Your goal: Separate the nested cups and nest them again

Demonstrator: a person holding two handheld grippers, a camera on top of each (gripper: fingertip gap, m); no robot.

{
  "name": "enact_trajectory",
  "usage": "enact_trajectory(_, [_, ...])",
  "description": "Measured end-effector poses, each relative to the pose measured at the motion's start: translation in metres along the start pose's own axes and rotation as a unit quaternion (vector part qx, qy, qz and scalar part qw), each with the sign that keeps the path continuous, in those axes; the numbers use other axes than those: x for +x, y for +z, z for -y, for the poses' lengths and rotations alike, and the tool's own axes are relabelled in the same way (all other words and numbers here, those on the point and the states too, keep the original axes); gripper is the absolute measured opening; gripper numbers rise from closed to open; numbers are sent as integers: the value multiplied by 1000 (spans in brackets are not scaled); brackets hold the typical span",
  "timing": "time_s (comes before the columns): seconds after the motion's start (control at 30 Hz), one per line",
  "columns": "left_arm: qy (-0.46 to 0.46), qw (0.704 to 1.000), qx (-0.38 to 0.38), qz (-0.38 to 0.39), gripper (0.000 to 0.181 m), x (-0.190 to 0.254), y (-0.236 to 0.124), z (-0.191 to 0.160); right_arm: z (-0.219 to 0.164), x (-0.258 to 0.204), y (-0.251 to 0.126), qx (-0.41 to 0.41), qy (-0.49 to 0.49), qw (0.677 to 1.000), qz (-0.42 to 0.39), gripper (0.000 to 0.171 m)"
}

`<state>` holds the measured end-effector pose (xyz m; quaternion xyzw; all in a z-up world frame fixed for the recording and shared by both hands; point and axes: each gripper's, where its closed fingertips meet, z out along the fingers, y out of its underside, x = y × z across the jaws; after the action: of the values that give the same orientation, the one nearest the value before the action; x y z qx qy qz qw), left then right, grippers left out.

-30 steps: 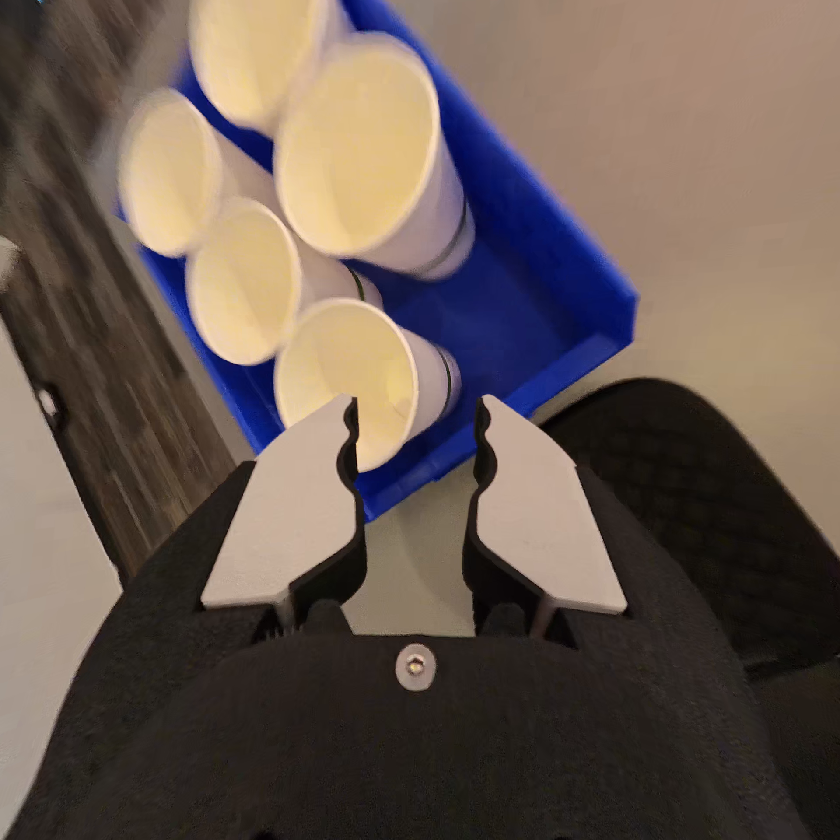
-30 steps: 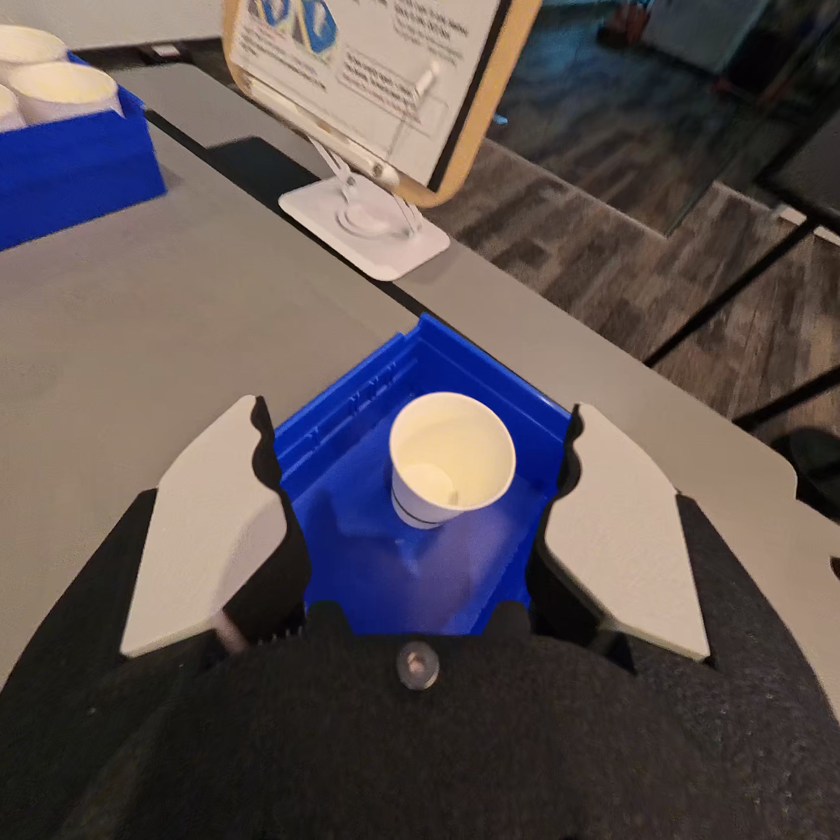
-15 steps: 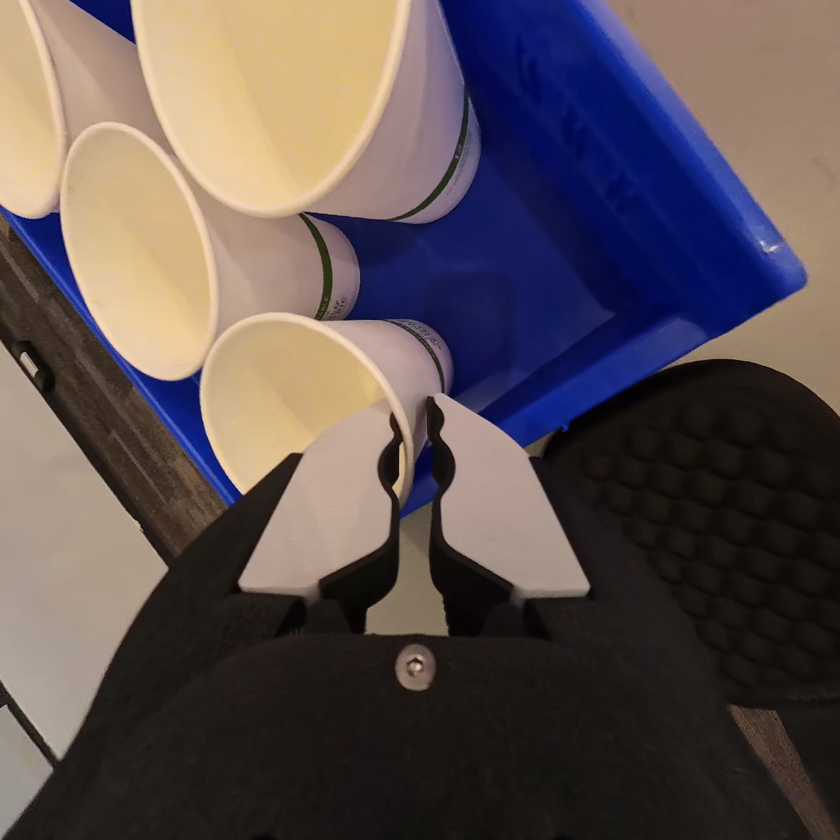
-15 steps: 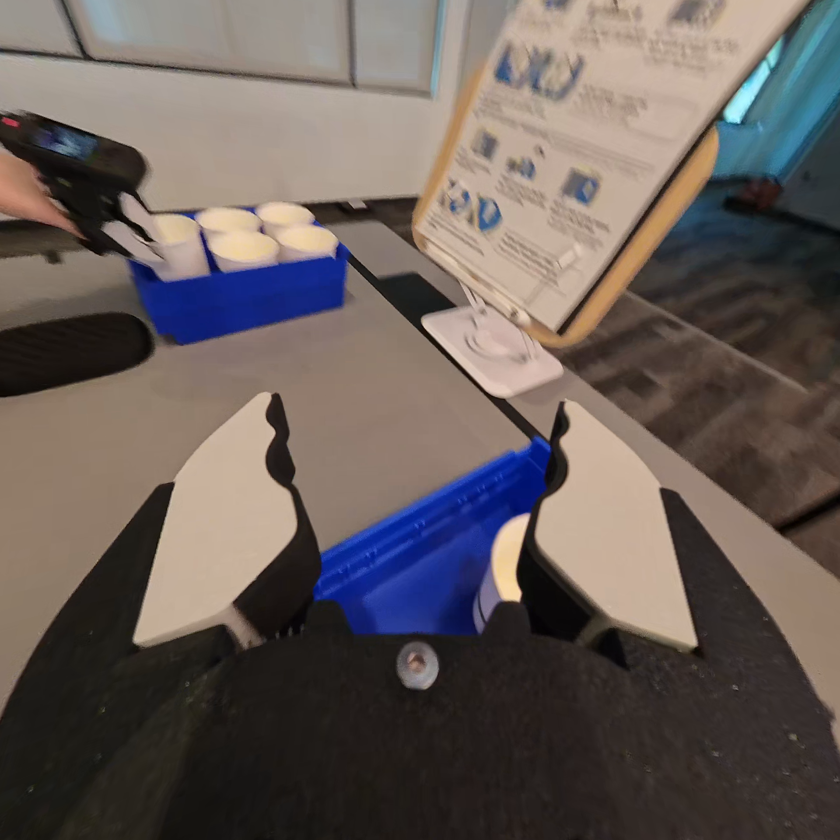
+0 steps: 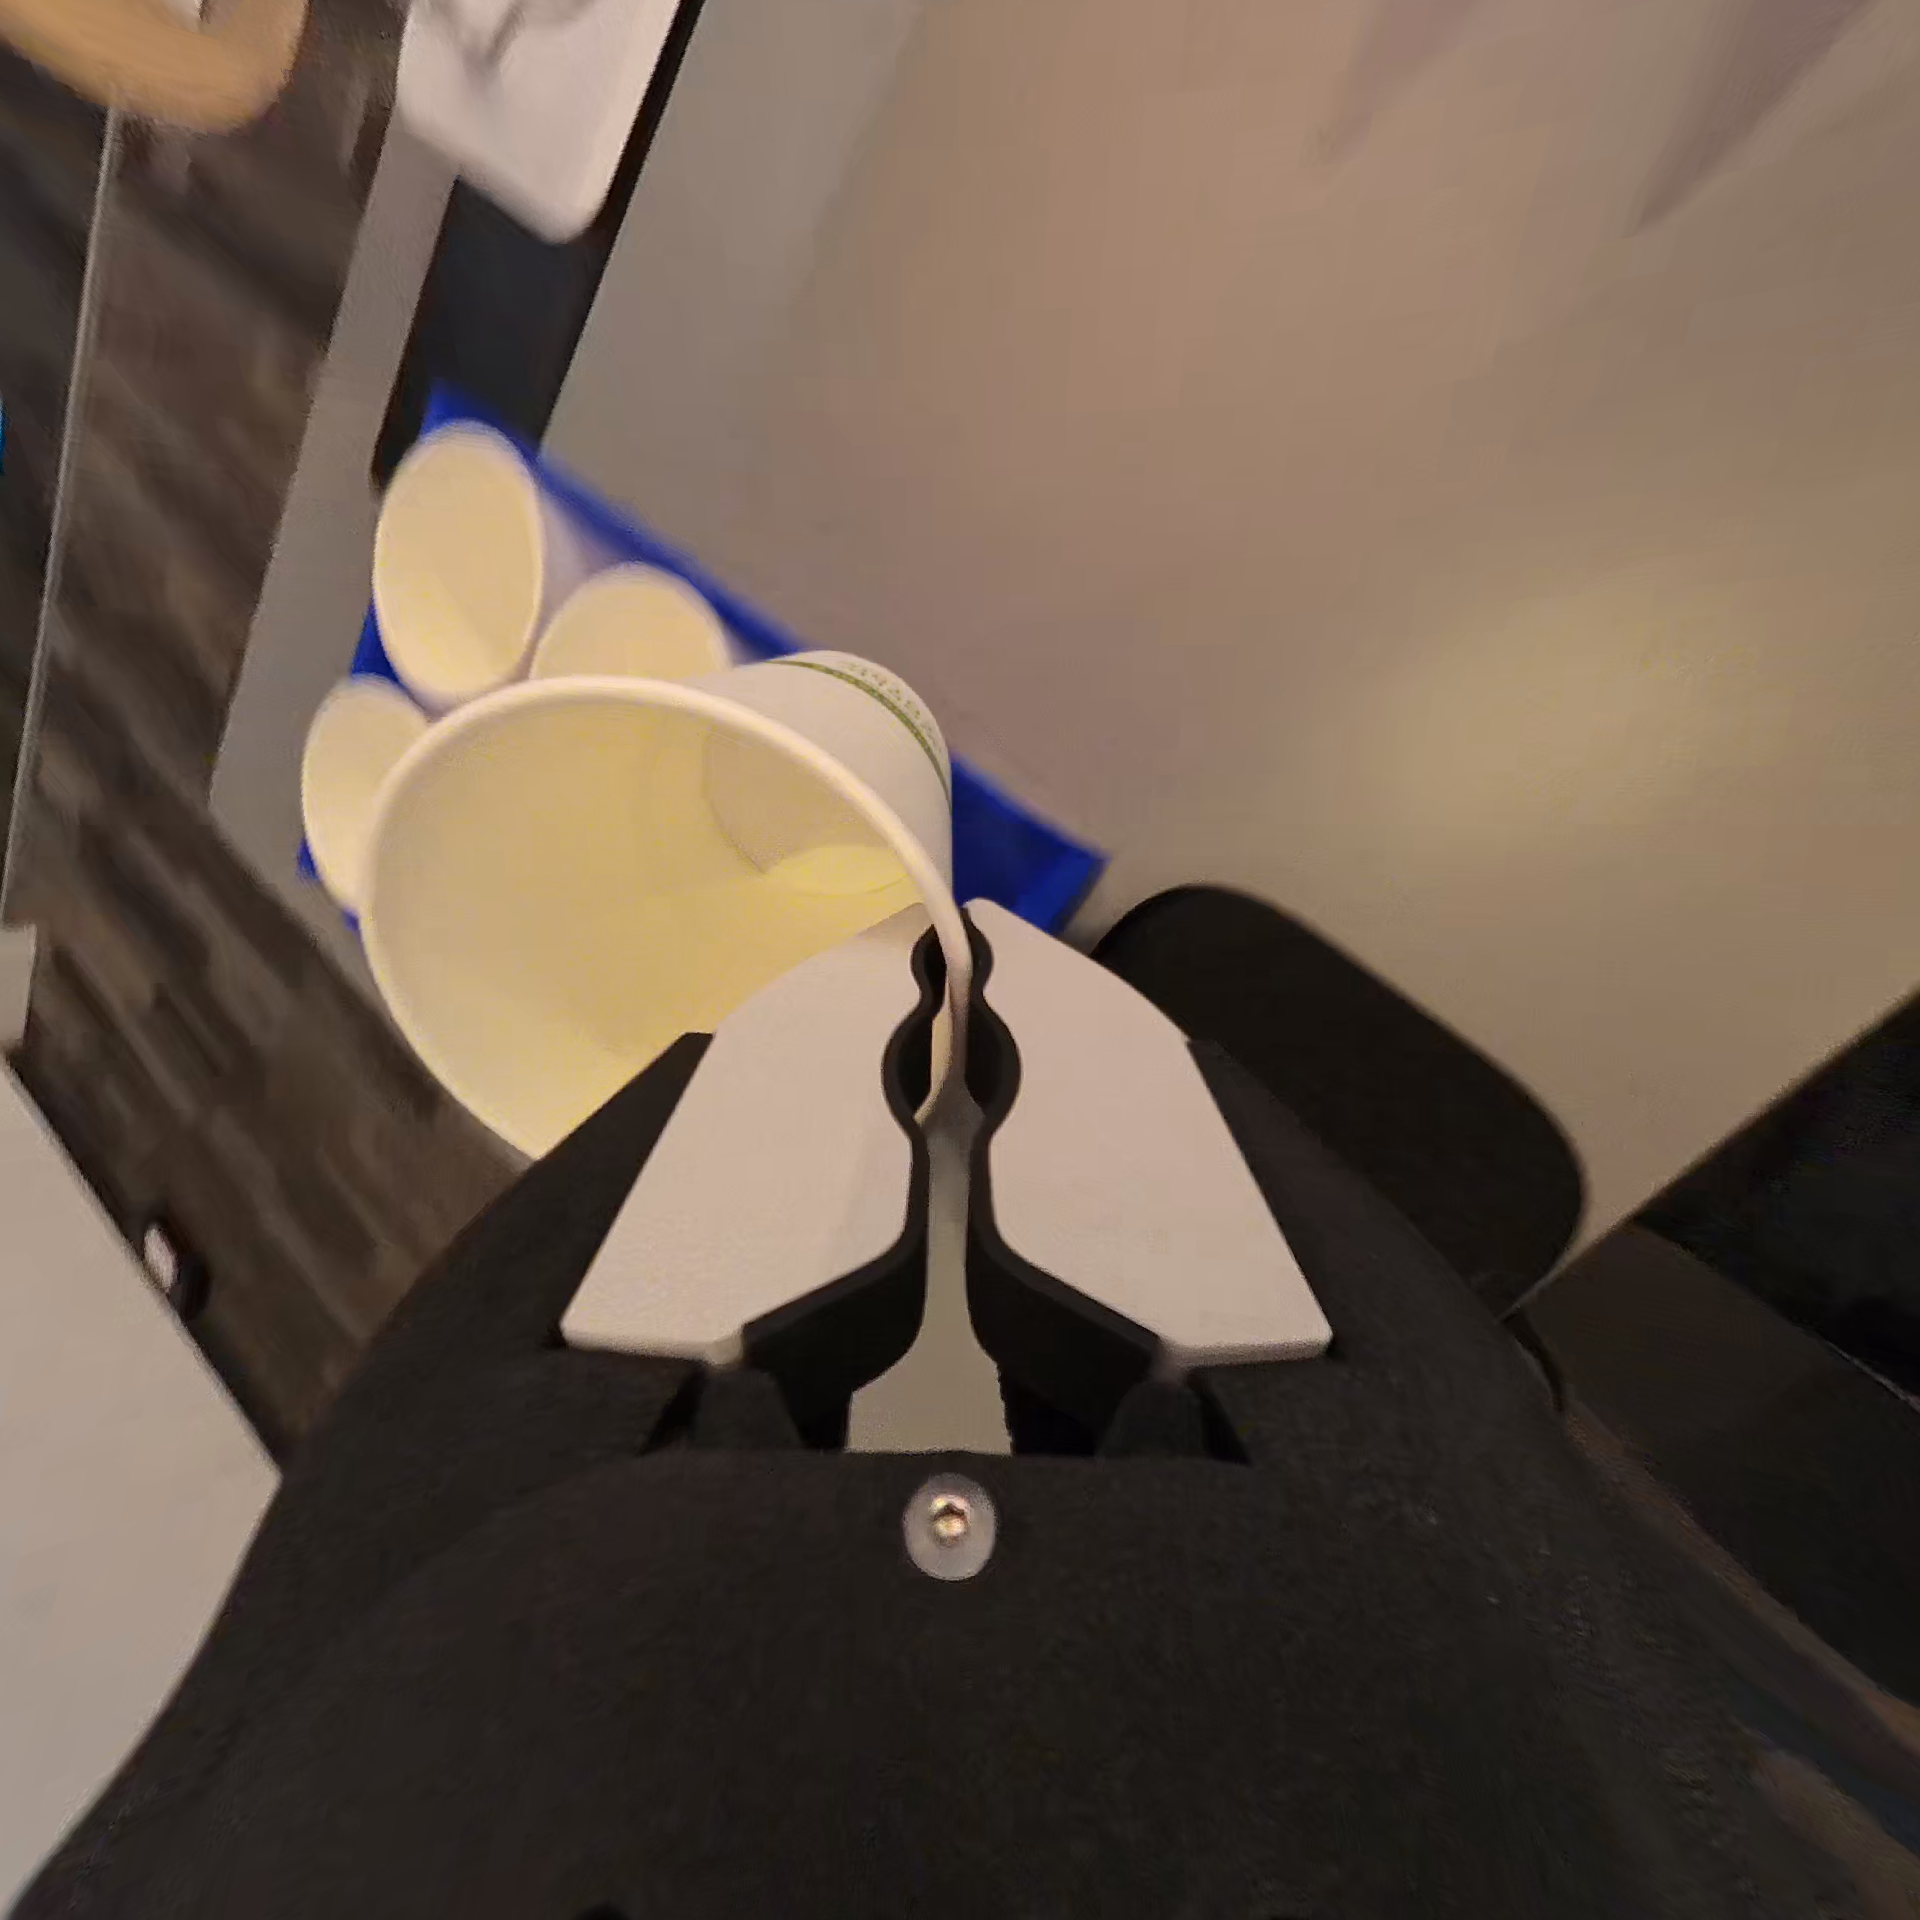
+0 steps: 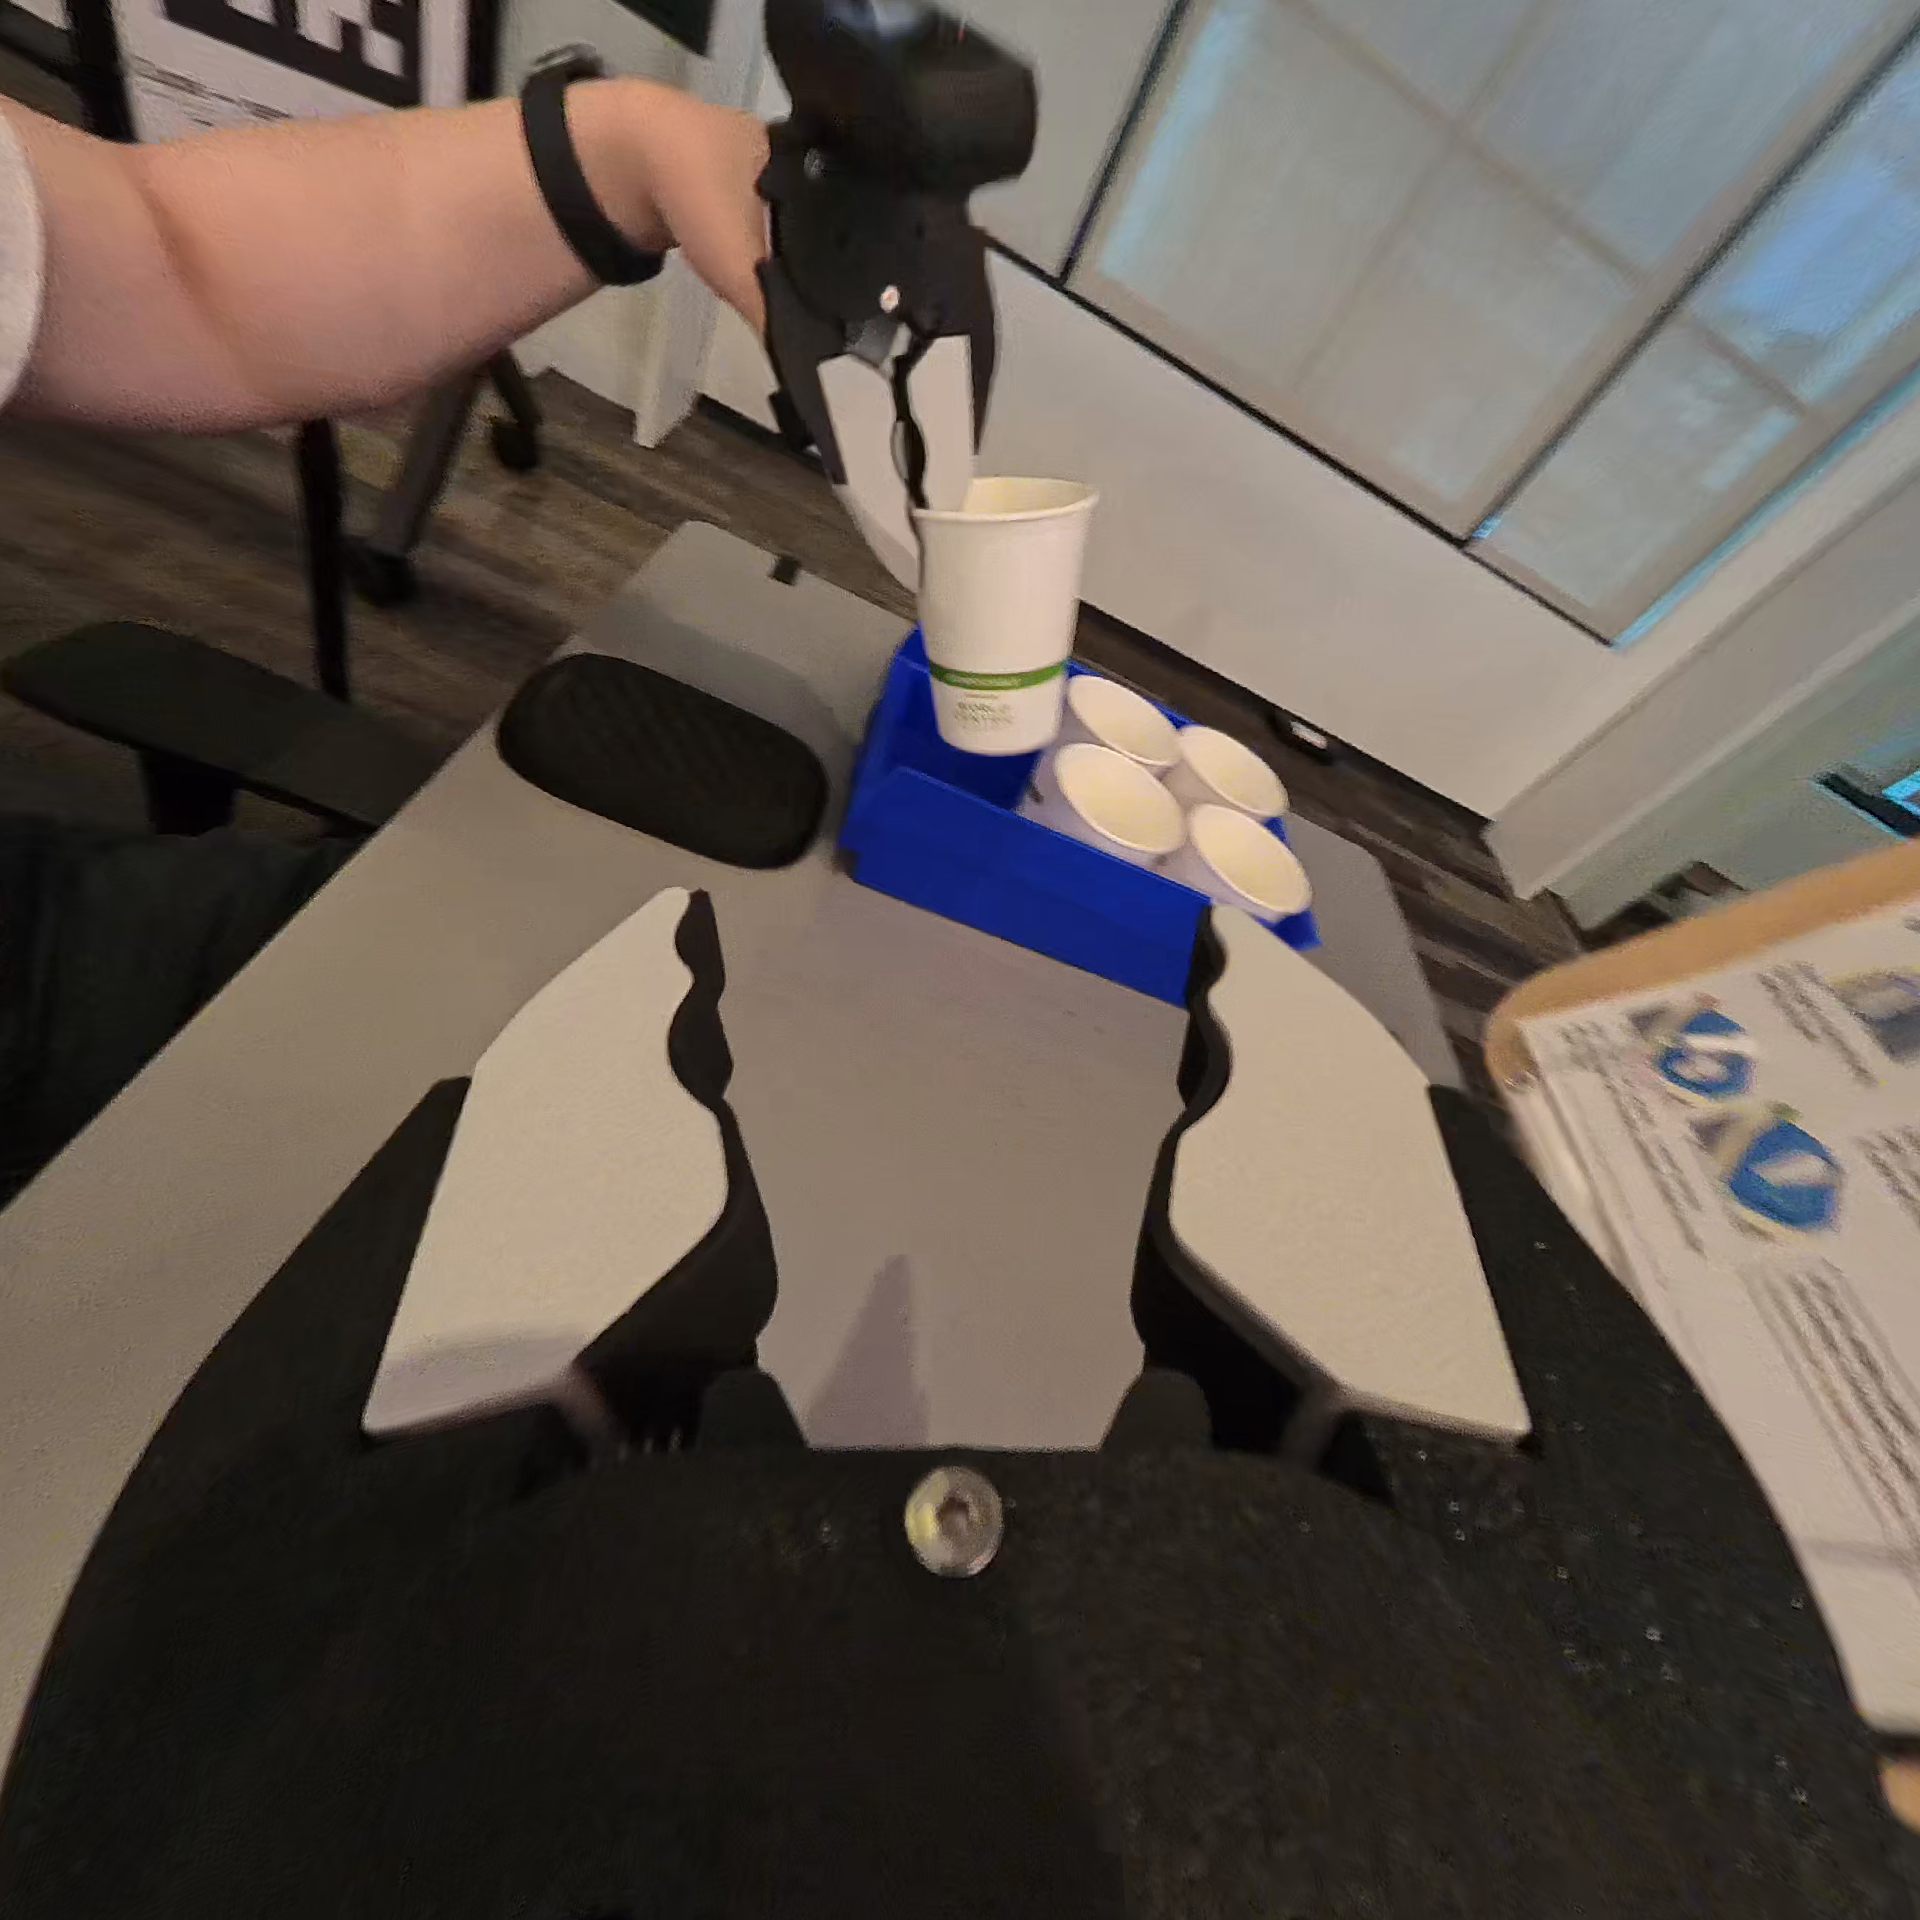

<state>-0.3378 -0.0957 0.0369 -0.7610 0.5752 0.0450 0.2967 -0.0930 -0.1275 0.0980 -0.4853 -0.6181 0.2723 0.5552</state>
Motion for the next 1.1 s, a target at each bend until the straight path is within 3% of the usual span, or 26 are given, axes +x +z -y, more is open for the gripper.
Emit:
enact_trajectory(0.17, [140,983,88,-80,0,74,-23,74,-1,-28,51,13,44,994,102,84])
enact_trajectory(0.33, [216,962,105,-130,0,119,-19,107,-2,-53,75,12,73,983,169,94])
enact_trajectory(0.63, [271,942,103,-169,0,149,-9,123,-12,-81,89,-3,111,960,257,96])
enact_trajectory(1.03, [278,943,94,-158,0,151,-1,123,-22,-85,95,-20,120,953,278,90])
enact_trajectory(1.1, [259,949,115,-139,12,145,-3,132,-20,-86,93,-16,134,948,289,90])
